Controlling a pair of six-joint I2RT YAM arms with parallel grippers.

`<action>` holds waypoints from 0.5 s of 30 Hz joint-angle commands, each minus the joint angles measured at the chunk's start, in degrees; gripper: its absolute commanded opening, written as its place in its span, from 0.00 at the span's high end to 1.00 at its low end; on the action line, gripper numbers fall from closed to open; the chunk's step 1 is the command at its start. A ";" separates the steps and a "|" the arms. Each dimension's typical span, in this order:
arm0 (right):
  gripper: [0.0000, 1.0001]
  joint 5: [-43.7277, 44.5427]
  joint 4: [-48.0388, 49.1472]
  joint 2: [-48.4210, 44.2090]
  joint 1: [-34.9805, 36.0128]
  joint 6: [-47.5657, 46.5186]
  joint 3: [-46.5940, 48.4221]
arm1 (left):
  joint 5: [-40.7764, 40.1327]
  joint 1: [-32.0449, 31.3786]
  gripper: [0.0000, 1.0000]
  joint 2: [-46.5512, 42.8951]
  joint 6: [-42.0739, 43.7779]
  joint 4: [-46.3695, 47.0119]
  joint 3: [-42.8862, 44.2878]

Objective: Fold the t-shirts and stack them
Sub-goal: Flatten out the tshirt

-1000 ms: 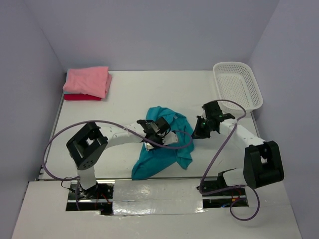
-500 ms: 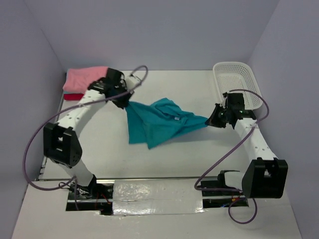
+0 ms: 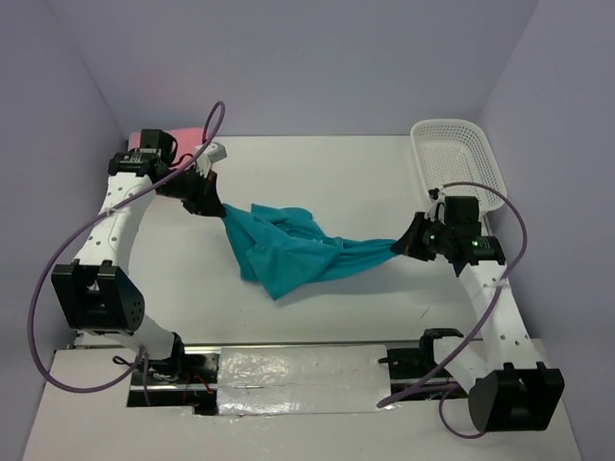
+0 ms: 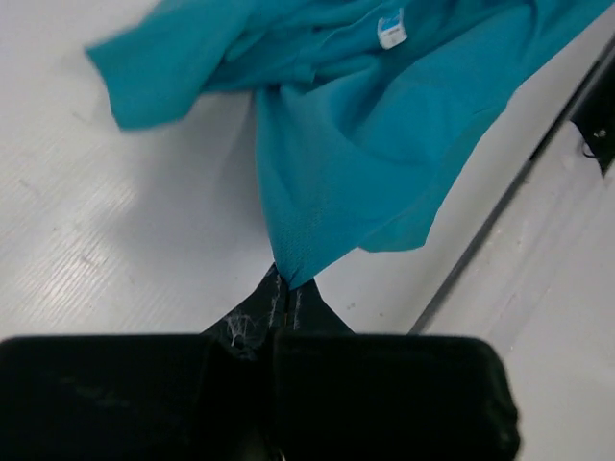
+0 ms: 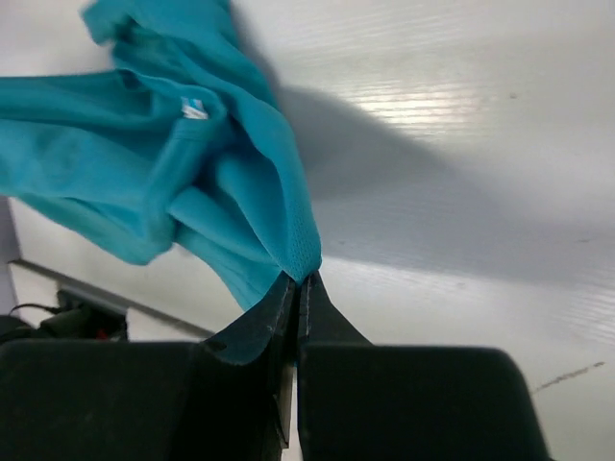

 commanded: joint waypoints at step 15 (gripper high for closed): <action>0.61 6.18 8.49 25.50 -0.49 3.38 2.90 | -26.58 -5.37 0.23 1.83 -6.00 20.56 1.22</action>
